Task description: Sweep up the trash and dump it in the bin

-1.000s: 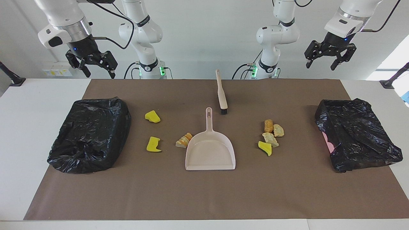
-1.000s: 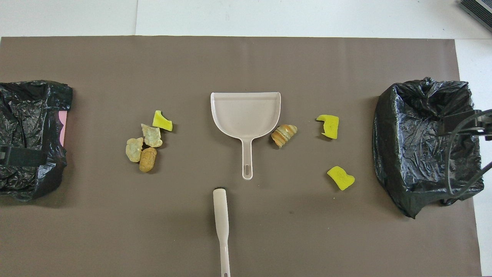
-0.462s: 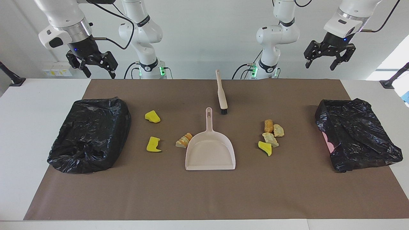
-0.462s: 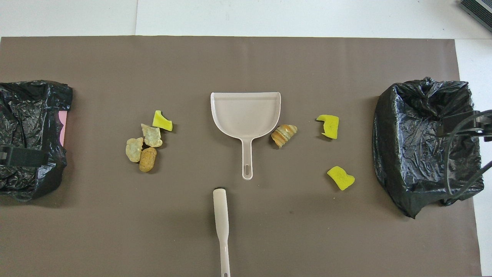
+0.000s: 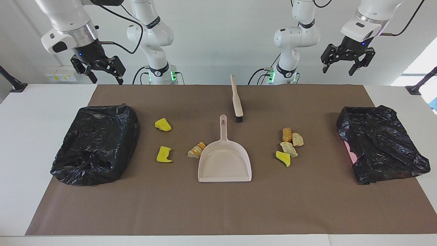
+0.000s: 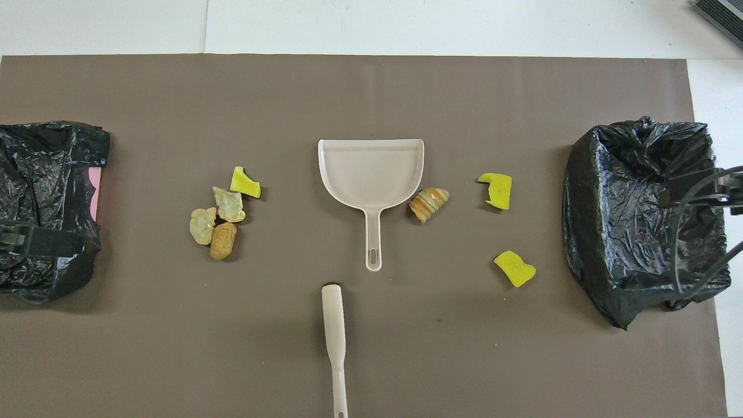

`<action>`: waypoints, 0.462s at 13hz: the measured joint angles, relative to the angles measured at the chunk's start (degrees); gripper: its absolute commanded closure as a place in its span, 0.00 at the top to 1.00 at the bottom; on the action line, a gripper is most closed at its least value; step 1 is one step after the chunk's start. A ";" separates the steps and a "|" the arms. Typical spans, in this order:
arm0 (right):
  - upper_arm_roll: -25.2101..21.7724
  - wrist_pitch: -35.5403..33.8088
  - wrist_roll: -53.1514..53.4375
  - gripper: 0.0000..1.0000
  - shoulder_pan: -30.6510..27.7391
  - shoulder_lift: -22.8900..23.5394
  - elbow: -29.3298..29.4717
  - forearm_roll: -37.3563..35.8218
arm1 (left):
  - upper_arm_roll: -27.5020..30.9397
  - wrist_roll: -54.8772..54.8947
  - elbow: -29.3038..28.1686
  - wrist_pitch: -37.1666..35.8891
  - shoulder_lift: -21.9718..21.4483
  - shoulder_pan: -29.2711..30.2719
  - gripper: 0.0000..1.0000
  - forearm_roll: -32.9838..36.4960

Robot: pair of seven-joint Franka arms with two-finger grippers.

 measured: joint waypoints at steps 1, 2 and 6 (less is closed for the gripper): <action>-0.05 0.00 0.00 1.00 0.00 0.00 0.00 0.00 | -0.16 -2.07 -1.52 -0.06 -0.74 -1.26 1.00 -0.18; -0.06 0.00 0.00 1.00 0.00 0.00 0.00 -0.02 | -0.27 -4.54 -3.35 -0.07 -1.54 -3.21 1.00 -0.23; -0.79 -0.04 0.00 1.00 -0.23 -0.02 0.00 -0.10 | -0.67 -11.36 -10.37 0.42 -4.96 -9.96 1.00 -3.58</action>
